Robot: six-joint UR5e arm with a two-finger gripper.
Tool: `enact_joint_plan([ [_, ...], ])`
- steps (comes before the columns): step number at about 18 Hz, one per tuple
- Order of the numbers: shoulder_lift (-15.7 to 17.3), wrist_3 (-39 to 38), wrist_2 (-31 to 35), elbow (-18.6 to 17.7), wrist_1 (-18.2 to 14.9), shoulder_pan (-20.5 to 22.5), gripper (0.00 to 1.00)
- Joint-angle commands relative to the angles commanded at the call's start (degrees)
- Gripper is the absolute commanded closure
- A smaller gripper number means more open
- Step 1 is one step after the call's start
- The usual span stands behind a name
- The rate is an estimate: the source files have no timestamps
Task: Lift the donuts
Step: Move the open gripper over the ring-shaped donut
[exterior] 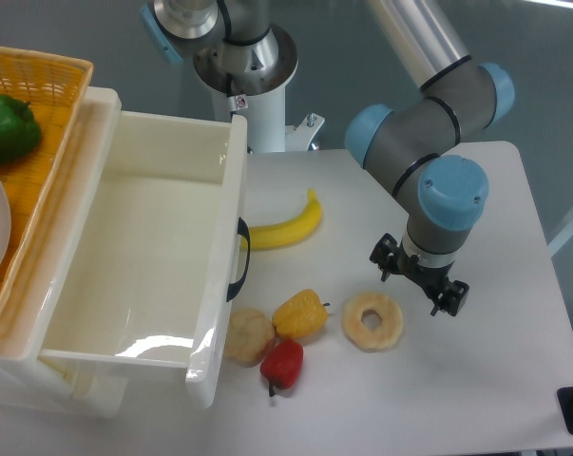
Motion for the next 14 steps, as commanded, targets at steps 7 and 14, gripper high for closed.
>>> enact_joint_plan([
  [7, -1.41, -2.98, -0.61, -2.19, 4.11, 0.79, 0.00],
  [14, -5.27, -8.60, 0.00, -2.03, 9.23, 2.54, 0.00],
])
